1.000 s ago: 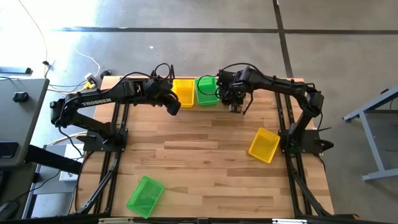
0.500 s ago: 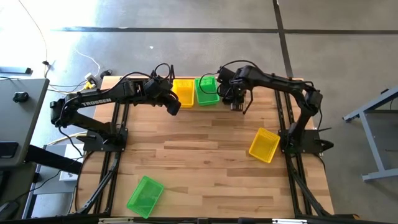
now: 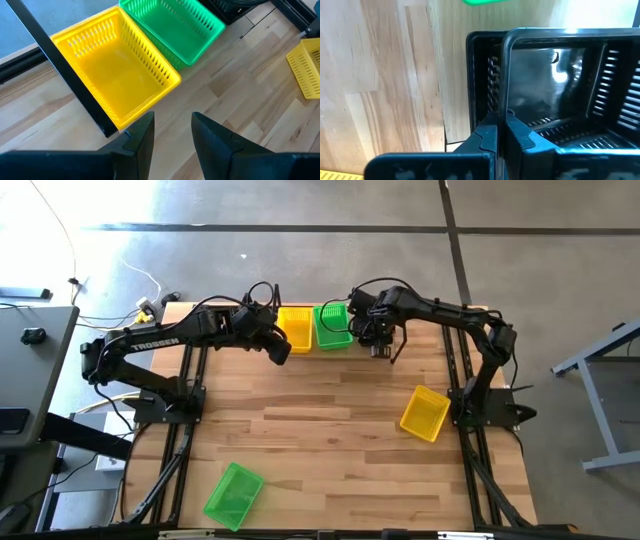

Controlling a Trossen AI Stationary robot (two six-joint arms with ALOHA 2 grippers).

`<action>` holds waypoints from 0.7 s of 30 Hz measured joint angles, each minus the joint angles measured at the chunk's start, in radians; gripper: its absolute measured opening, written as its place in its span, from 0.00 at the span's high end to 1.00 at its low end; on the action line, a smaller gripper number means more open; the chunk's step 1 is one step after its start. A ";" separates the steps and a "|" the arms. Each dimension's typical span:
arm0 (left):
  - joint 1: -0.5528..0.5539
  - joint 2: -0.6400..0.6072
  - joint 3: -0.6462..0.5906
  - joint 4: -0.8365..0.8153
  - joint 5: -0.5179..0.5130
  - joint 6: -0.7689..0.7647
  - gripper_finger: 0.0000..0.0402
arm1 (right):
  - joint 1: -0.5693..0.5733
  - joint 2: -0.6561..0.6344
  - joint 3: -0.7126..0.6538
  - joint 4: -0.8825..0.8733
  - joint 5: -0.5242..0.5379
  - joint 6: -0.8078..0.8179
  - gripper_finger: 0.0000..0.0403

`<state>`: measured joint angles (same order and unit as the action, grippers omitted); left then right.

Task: Stack baskets on shelf by color
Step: Stack the black bin on the other stacked black bin on the shelf

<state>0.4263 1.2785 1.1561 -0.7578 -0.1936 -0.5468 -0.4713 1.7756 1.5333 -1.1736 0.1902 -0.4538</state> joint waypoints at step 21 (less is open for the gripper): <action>0.000 0.000 0.000 0.000 0.001 0.000 0.70 | 0.001 0.000 0.073 -0.121 -0.053 0.123 0.71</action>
<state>0.4263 1.2785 1.1561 -0.7578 -0.1929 -0.5465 -0.4706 1.7760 1.6065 -1.2946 0.1375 -0.3310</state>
